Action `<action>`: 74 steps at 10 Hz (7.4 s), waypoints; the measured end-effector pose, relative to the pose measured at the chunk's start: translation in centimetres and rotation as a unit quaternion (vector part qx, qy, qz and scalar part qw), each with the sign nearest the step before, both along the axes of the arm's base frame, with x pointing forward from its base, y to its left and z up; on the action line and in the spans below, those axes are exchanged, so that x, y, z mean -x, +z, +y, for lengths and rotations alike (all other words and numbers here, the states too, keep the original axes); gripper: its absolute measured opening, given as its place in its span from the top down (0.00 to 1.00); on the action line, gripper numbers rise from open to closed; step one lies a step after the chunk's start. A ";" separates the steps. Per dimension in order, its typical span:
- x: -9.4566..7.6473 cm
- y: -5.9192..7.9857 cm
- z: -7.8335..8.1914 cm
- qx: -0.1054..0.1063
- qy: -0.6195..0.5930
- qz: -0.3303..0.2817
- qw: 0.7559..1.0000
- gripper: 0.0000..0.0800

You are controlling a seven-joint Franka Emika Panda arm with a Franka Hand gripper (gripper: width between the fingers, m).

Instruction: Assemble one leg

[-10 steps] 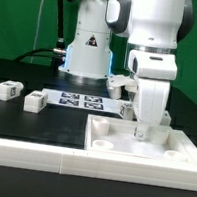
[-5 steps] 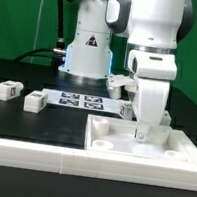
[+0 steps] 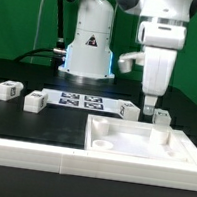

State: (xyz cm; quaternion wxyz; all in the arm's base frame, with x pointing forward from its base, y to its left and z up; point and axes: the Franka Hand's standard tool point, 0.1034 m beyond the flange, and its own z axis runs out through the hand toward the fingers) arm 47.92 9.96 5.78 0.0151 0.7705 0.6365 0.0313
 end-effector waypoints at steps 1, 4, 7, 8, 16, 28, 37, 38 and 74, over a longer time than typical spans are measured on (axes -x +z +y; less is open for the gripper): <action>0.1 0.9 0.3 -0.001 -0.011 -0.006 1.000 0.19; 0.1 0.7 0.3 -0.004 -0.051 -0.005 0.999 0.19; 0.6 0.1 0.7 -0.026 -0.206 -0.006 0.978 0.19; 1.0 0.1 1.6 -0.041 -0.283 -0.010 0.958 0.19; 2.0 -0.8 3.9 -0.088 -0.561 0.008 0.823 0.19; 3.7 -1.4 5.2 0.014 -0.642 0.137 0.754 0.19; 5.3 -3.0 5.0 0.220 -0.589 0.366 0.687 0.19; 5.5 -3.5 5.2 0.238 -0.580 0.384 0.678 0.19; -3.4 7.3 4.8 -0.016 -0.618 0.127 0.776 0.63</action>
Offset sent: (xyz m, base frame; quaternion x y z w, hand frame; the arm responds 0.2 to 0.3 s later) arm 0.0000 0.0000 0.0000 0.0000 0.0000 0.1296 0.9916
